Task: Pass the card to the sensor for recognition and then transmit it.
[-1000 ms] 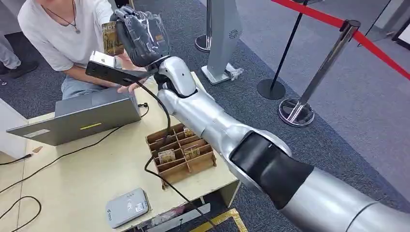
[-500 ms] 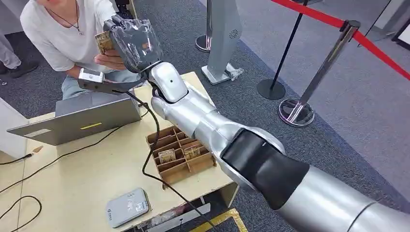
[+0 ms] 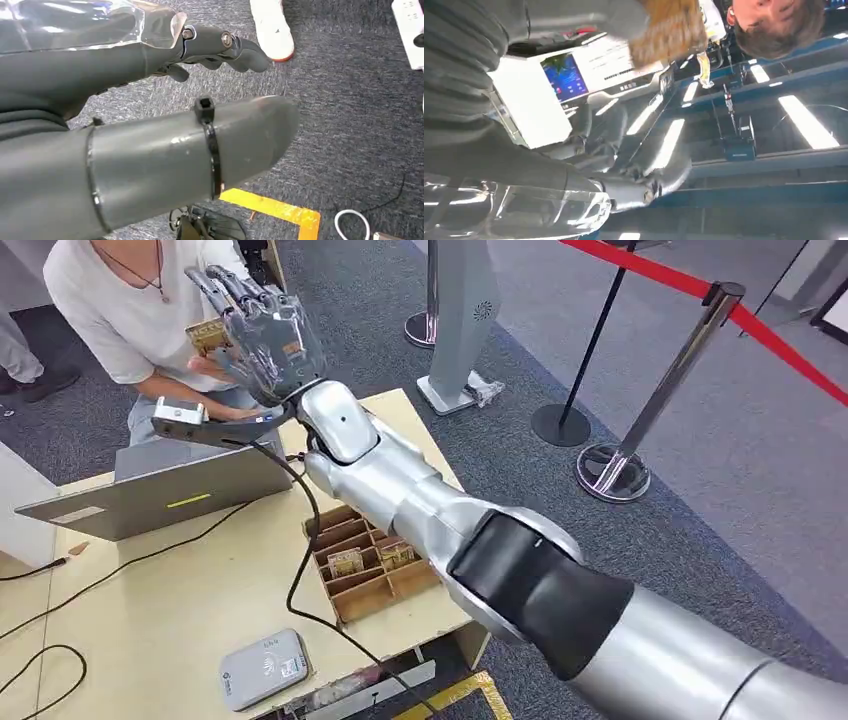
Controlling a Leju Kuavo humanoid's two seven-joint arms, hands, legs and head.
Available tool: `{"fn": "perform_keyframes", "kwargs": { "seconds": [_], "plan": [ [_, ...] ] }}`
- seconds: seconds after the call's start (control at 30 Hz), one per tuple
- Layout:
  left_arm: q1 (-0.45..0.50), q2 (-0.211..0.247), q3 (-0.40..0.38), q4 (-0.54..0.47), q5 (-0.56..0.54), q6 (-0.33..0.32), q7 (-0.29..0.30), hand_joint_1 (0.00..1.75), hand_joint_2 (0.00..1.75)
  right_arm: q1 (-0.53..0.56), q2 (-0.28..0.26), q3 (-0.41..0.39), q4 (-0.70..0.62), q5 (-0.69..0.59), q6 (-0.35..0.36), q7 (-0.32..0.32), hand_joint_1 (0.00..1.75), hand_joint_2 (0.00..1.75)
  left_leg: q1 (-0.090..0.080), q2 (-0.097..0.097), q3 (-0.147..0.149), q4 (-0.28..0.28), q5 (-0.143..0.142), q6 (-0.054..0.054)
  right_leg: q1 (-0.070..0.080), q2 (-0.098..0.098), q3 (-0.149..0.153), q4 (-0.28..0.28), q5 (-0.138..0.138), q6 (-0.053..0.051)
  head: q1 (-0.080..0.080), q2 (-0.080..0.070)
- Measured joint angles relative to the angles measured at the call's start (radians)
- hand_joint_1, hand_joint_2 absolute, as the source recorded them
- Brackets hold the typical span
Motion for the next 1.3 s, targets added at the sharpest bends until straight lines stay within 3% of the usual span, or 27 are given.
{"fn": "perform_keyframes", "kwargs": {
  "seconds": [0.3,0.43,0.8,0.93,1.03,1.13,1.17,1.3],
  "plan": [
    [0.003,0.0,0.004,0.0,0.013,0.003,-0.007,0.0,0.0,0.034,0.02,0.0,-0.05,-0.067,0.053,-0.084,0.0,0.0,0.0,0.0,0.0,0.0,0.0,0.0,0.0,0.0,0.0,0.0,0.0,0.0,0.0,0.0],
    [0.011,0.0,0.014,0.0,0.019,0.002,-0.021,0.0,0.0,0.076,0.02,0.0,-0.131,-0.129,0.149,-0.133,0.0,0.0,0.0,0.0,0.0,0.0,0.0,0.0,0.0,0.0,0.0,0.0,0.0,0.0,0.0,0.0],
    [0.022,0.001,0.025,0.0,0.021,0.002,-0.025,0.0,0.0,0.122,0.02,0.004,-0.251,-0.149,0.191,-0.147,0.0,0.0,0.0,0.0,0.0,0.0,0.0,0.0,0.0,0.0,0.0,0.0,0.0,0.0,0.0,0.0],
    [0.027,0.002,0.026,0.0,0.003,0.018,0.091,0.0,0.0,0.161,0.018,0.016,-0.328,-0.256,0.322,-0.202,0.0,0.0,0.0,0.0,0.0,0.0,0.0,0.0,0.0,0.0,0.0,0.0,0.0,0.0,0.0,0.0],
    [0.031,0.003,0.026,0.0,0.004,0.018,0.097,0.0,0.0,0.214,0.004,0.042,-0.422,-0.292,0.379,-0.195,0.0,0.0,0.0,0.0,0.0,0.0,0.0,0.0,0.0,0.0,-0.001,0.0,-0.001,0.0,0.0,0.0],
    [0.032,0.003,0.026,0.0,0.008,0.019,0.101,0.0,0.0,0.268,-0.029,0.061,-0.497,-0.279,0.39,-0.172,0.0,0.0,0.0,0.0,0.0,0.0,-0.001,0.0,0.0,0.0,-0.001,-0.001,-0.001,0.0,0.0,0.0],
    [0.031,0.002,0.027,0.0,0.013,0.024,0.106,0.0,0.0,0.291,-0.046,0.068,-0.52,-0.266,0.383,-0.166,0.0,1.75,0.0,0.0,0.0,0.0,-0.001,0.0,0.0,0.0,-0.001,-0.001,-0.001,0.0,0.0,0.0],
    [0.024,-0.002,0.031,0.0,0.016,0.044,0.127,0.0,0.0,0.369,-0.104,0.074,-0.57,-0.244,0.327,-0.163,0.0,1.75,0.0,0.0,0.0,0.0,-0.001,0.001,0.0,0.0,0.0,-0.001,-0.001,0.001,0.0,0.0]
  ]
}}
